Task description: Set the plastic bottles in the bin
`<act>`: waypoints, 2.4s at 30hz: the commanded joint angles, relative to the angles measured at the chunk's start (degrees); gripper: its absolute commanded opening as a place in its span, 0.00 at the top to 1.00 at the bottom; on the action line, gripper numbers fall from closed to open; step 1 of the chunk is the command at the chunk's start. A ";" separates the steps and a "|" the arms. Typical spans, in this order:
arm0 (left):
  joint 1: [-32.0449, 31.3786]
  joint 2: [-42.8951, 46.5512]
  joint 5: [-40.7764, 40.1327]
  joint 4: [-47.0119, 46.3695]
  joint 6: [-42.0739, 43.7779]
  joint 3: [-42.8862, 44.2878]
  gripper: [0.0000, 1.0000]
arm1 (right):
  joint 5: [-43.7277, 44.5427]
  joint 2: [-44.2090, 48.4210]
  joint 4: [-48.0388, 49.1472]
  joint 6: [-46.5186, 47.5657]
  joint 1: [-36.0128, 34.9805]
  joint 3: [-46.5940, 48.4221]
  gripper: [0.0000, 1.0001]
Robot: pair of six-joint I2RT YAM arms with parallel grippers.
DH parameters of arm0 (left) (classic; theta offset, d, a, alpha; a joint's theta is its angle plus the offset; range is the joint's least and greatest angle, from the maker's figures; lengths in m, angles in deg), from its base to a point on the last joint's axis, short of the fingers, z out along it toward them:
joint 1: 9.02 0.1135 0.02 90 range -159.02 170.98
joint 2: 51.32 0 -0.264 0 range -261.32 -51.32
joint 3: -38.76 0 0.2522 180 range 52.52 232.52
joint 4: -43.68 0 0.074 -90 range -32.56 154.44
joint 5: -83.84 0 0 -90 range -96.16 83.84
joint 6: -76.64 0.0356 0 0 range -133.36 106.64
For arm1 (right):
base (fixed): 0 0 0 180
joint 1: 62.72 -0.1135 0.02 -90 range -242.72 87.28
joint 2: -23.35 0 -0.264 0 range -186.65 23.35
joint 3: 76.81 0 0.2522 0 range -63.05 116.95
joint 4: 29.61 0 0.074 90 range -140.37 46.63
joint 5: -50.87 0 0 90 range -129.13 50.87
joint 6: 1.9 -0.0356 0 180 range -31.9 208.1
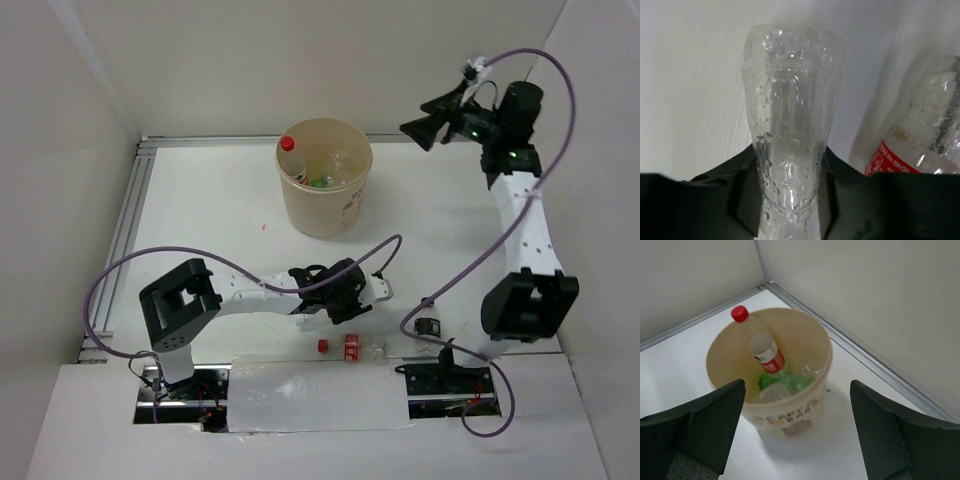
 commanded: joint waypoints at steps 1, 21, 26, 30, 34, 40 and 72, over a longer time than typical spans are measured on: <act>0.97 0.32 0.49 1.19 -1.01 3.34 1.00 | -1.48 6.03 -11.25 6.43 5.07 -5.93 0.10; 17.40 8.70 -20.76 -17.61 -10.32 33.31 0.87 | 10.12 12.11 -59.96 47.66 21.87 -29.78 0.26; 21.18 2.36 -23.33 -23.33 -14.10 36.83 0.72 | 10.12 10.96 -63.04 51.09 21.18 -28.02 0.20; 24.08 -4.75 -25.61 -23.69 -15.43 42.79 0.53 | 11.96 6.76 -71.29 57.42 19.68 -25.38 0.18; 25.14 -9.86 -25.10 -21.23 -15.43 48.25 0.20 | 16.79 4.99 -71.31 53.76 16.08 -24.07 0.16; 25.67 -5.33 -19.75 -20.07 -14.29 47.75 0.00 | 21.37 1.92 -71.31 46.55 10.81 -25.28 0.16; -3.42 42.77 -11.65 -14.72 -14.73 -18.10 0.00 | 44.22 -13.04 -62.79 24.74 -3.61 -31.79 0.34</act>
